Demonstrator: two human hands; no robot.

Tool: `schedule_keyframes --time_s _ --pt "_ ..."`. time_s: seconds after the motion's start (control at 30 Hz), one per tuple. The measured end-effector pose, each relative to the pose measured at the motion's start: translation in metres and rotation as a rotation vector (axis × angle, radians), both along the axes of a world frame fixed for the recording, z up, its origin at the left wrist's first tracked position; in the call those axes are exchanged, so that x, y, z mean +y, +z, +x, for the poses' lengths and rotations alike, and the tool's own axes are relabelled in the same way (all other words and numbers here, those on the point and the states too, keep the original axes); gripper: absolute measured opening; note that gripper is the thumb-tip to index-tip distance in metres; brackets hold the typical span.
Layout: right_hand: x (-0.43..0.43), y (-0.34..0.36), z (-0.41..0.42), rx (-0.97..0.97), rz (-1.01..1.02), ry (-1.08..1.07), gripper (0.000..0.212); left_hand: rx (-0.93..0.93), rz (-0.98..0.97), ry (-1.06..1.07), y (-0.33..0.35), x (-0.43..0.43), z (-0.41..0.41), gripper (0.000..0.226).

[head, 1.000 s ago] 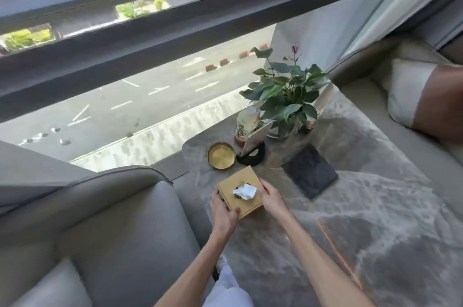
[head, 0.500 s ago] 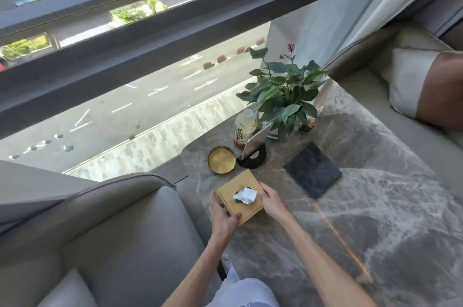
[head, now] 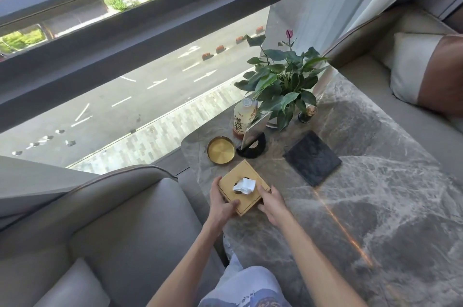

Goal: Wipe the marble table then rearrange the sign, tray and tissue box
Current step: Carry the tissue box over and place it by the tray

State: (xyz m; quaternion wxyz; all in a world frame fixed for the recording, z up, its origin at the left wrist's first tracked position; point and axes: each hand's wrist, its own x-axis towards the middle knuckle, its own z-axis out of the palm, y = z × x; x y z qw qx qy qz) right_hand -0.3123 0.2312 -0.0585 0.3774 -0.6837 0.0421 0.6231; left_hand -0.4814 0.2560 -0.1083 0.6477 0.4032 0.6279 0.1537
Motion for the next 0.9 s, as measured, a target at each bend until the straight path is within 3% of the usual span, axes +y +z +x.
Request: schedule_keyframes --time_s 0.07,0.2,0.37,0.6,0.9 --pt "-0.001 0.0 -0.001 0.014 -0.004 -0.016 0.062 -0.001 -0.017 -0.008 0.001 0.001 0.0 0.095" --pt "-0.005 0.006 -0.004 0.03 -0.016 -0.007 0.048 -0.022 -0.153 0.023 0.078 0.007 0.008 0.096" --pt "-0.018 -0.006 -0.02 -0.067 -0.142 0.189 0.085 -0.023 -0.261 0.033 0.075 0.013 0.004 0.079" --pt "-0.02 -0.006 -0.025 -0.076 -0.161 0.253 0.075 -0.028 -0.245 0.011 0.082 0.014 0.007 0.06" --pt "-0.019 -0.012 -0.025 -0.079 -0.167 0.256 0.074 -0.063 -0.256 -0.017 0.087 0.019 0.013 0.054"
